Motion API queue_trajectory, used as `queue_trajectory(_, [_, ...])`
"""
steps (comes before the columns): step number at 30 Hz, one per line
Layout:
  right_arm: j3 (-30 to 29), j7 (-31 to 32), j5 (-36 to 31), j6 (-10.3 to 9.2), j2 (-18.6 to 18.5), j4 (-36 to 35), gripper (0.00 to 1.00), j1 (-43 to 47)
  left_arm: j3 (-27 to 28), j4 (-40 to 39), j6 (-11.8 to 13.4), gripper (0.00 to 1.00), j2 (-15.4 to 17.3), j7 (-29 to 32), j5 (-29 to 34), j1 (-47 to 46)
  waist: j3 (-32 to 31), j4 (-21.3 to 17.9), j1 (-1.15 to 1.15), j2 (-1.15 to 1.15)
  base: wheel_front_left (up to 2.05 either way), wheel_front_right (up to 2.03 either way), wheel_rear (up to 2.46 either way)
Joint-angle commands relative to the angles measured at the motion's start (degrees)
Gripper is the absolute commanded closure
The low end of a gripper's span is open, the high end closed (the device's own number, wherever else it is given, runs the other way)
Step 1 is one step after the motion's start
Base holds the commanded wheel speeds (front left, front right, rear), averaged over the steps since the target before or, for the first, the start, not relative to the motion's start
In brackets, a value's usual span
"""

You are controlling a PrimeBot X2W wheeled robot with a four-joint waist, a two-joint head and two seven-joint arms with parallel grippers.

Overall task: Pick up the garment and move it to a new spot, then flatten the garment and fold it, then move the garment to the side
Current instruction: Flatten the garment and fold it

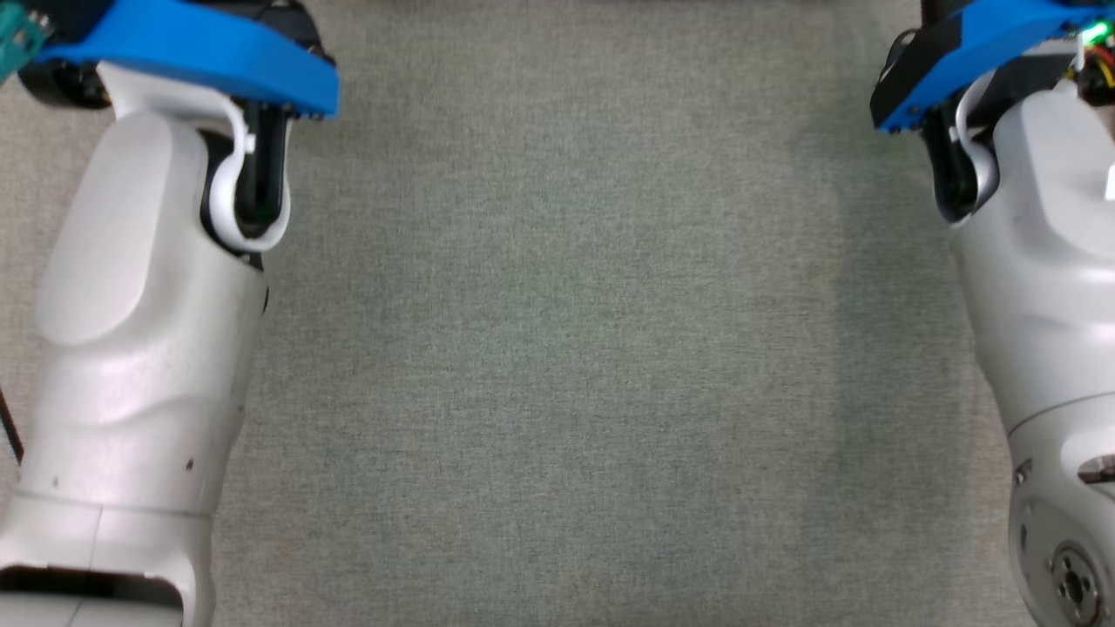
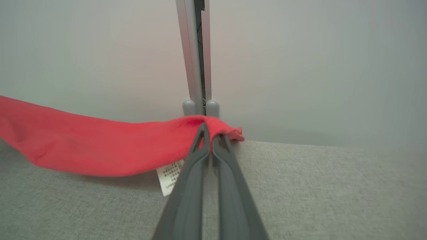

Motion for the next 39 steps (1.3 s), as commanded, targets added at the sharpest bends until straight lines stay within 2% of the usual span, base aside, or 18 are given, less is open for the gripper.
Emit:
queue_trajectory(1, [0.4,-0.4,0.5,0.01,-0.2,0.4,1.0,1.5,0.7,-1.1,-0.3,1.0,0.5,-0.3,0.1,1.3,-1.6,-1.1,0.01,0.0,0.0,0.0,0.0])
queue_trajectory(6, [3.7,-0.9,5.0,0.01,0.8,-0.7,1.0,6.2,2.5,-8.9,-0.7,1.0,1.2,-0.3,0.6,10.5,-6.2,-2.0,0.01,0.0,0.0,0.0,0.0])
queue_trajectory(10, [7.0,-1.0,9.8,0.01,0.3,-3.5,1.0,12.3,3.2,-15.2,-0.9,1.0,1.9,-0.3,0.2,20.0,-11.3,-1.9,0.01,0.0,0.0,0.0,0.0])
queue_trajectory(15, [9.9,-1.0,16.6,0.01,-1.5,-9.6,1.0,22.6,3.6,-23.5,-0.8,1.0,2.3,-0.3,-0.9,33.5,-18.1,-1.0,0.01,0.0,0.0,0.0,0.0])
queue_trajectory(19, [11.1,-0.3,20.9,0.01,-2.9,-15.9,1.0,32.5,3.6,-30.5,0.8,1.0,2.8,0.6,-2.3,44.2,-22.7,-0.3,0.01,0.0,0.0,0.0,0.0])
queue_trajectory(25, [9.2,3.8,23.1,0.01,-4.0,-27.8,1.0,48.2,1.8,-40.2,4.3,1.0,4.0,4.4,-2.1,57.4,-27.2,0.9,0.01,0.0,0.0,0.0,0.0])
queue_trajectory(34, [2.0,14.6,18.9,0.01,0.4,-49.9,1.0,68.6,2.2,-50.4,9.1,1.0,5.4,7.0,-2.6,70.7,-27.9,1.6,0.01,0.0,0.0,0.0,0.0])
queue_trajectory(39, [0.1,20.0,18.4,0.01,2.3,-58.5,1.0,74.2,1.8,-51.2,9.6,1.0,6.0,8.2,-3.1,73.3,-26.1,1.1,0.01,0.0,0.0,0.0,0.0])
